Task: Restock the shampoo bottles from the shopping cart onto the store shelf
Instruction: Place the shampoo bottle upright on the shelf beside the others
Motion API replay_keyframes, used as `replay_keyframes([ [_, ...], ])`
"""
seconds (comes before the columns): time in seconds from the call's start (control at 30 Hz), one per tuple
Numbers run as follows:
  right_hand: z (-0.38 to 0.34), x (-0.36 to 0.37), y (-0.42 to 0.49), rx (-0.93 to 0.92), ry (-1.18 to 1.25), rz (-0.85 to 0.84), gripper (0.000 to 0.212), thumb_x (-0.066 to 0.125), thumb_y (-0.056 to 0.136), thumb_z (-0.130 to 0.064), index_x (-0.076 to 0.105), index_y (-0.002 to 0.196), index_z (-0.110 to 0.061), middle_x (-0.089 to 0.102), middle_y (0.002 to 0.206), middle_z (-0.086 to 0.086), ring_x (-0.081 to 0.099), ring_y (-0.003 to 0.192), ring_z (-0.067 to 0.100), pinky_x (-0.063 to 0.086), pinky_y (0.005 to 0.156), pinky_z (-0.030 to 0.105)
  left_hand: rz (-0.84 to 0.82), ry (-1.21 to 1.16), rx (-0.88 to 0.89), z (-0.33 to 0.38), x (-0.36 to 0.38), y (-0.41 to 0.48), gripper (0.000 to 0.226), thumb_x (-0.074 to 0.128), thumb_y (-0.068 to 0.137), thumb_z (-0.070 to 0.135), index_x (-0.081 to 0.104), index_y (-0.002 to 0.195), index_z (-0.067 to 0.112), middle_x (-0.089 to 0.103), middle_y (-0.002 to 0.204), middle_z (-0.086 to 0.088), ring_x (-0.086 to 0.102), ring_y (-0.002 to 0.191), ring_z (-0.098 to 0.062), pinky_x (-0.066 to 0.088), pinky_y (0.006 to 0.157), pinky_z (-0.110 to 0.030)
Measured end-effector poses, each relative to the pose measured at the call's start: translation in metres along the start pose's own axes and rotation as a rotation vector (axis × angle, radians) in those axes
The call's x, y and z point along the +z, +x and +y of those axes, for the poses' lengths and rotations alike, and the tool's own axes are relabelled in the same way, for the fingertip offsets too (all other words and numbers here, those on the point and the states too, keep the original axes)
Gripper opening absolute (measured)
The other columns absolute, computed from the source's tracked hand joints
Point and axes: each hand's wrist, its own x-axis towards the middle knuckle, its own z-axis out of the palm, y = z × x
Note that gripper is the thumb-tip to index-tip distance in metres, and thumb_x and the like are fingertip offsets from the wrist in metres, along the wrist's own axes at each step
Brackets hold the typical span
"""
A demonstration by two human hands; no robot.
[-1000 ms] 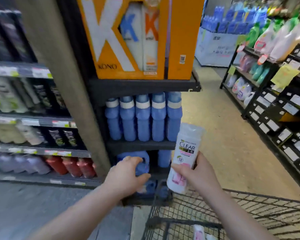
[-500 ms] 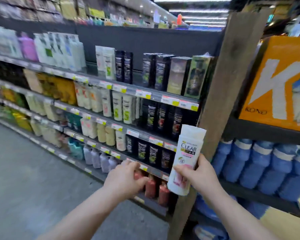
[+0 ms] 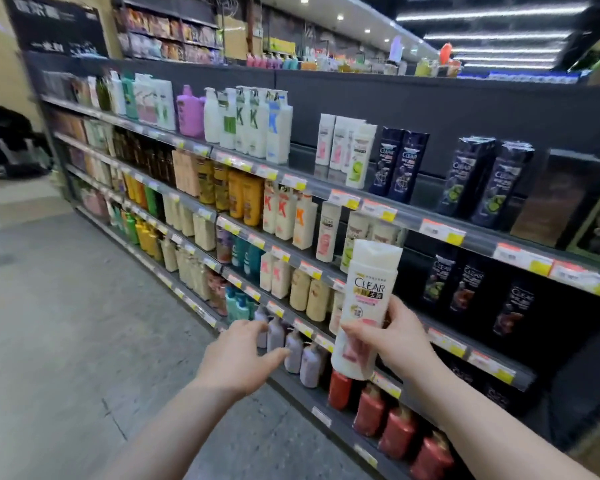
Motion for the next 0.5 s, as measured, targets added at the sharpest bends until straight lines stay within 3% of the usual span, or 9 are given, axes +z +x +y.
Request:
replay_keyframes([
  [0.2, 0.004, 0.054, 0.099, 0.001, 0.046, -0.039, 0.037, 0.076, 0.071, 0.001, 0.057, 0.091, -0.023, 0.067, 0.084, -0.007, 0.063, 0.072, 0.002, 0.046, 0.048, 0.007, 0.017, 0.066, -0.072, -0.042, -0.025, 0.090, 0.050, 0.053, 0.083, 0.057, 0.052, 0.121, 0.026, 0.051, 0.126, 0.001, 0.050, 0.118, -0.020, 0.043, 0.097, -0.036],
  [0.37, 0.004, 0.086, 0.198, 0.009, 0.030, -0.064, 0.040, 0.078, 0.070, 0.000, 0.057, 0.093, -0.025, 0.069, 0.093, -0.003, 0.065, 0.083, 0.008, 0.049, 0.060, 0.016, 0.001, 0.094, -0.088, -0.063, -0.047, 0.180, 0.050, 0.052, 0.084, 0.057, 0.049, 0.125, 0.029, 0.048, 0.128, 0.005, 0.048, 0.118, -0.016, 0.042, 0.096, -0.032],
  [0.5, -0.007, 0.110, 0.267, 0.010, 0.061, -0.095, 0.037, 0.072, 0.073, 0.008, 0.054, 0.094, -0.018, 0.064, 0.084, -0.004, 0.060, 0.071, 0.006, 0.044, 0.043, 0.009, 0.022, 0.081, -0.052, -0.075, -0.061, 0.246, 0.048, 0.054, 0.082, 0.060, 0.051, 0.120, 0.030, 0.051, 0.125, 0.009, 0.050, 0.115, -0.012, 0.043, 0.096, -0.030],
])
